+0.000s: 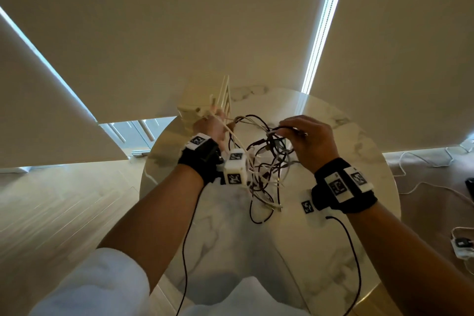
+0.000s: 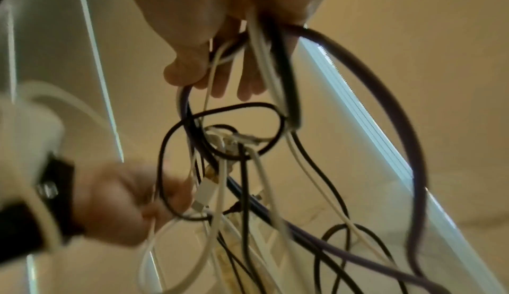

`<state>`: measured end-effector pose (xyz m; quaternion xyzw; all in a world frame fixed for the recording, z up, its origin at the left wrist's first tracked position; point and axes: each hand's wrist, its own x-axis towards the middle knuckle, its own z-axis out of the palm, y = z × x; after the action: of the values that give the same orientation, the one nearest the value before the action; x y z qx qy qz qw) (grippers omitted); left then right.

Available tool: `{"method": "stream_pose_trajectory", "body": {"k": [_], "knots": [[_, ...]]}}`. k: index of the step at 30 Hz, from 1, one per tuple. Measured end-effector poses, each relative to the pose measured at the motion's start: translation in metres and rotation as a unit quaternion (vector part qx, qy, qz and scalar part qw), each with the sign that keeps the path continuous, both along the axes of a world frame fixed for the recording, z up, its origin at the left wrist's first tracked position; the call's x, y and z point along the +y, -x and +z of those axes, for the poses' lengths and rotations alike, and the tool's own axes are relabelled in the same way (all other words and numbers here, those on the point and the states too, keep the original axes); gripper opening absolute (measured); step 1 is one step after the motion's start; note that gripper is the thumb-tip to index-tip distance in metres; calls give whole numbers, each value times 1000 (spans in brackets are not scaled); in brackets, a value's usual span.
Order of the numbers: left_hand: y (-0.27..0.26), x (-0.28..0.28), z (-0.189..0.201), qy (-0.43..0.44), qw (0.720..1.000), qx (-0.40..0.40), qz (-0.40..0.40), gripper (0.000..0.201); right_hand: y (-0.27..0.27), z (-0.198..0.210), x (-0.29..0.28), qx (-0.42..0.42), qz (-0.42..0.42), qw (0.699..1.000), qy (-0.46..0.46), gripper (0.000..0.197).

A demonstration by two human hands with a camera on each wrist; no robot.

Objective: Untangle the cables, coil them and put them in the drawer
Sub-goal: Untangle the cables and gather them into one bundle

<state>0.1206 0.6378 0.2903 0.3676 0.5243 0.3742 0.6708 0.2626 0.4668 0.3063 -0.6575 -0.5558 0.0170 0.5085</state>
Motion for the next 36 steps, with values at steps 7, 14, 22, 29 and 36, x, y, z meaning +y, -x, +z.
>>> {"method": "stream_pose_trajectory", "body": {"k": [7, 14, 22, 29, 36], "knots": [[37, 26, 7, 28, 996, -44, 65, 21, -50, -14, -18, 111, -111, 986, 50, 10], [12, -15, 35, -110, 987, -63, -102, 13, -50, -28, -3, 55, -249, 939, 231, 23], [-12, -42, 60, -193, 952, -95, -216, 12, 6, -10, 18, 28, 10, 936, 352, 24], [-7, -63, 12, -298, 819, 201, -447, 18, -19, 29, 21, 140, 65, 952, 264, 37], [-2, -61, 14, -273, 841, 174, -434, 5, -49, 26, 11, 315, -79, 933, 153, 34]]}}
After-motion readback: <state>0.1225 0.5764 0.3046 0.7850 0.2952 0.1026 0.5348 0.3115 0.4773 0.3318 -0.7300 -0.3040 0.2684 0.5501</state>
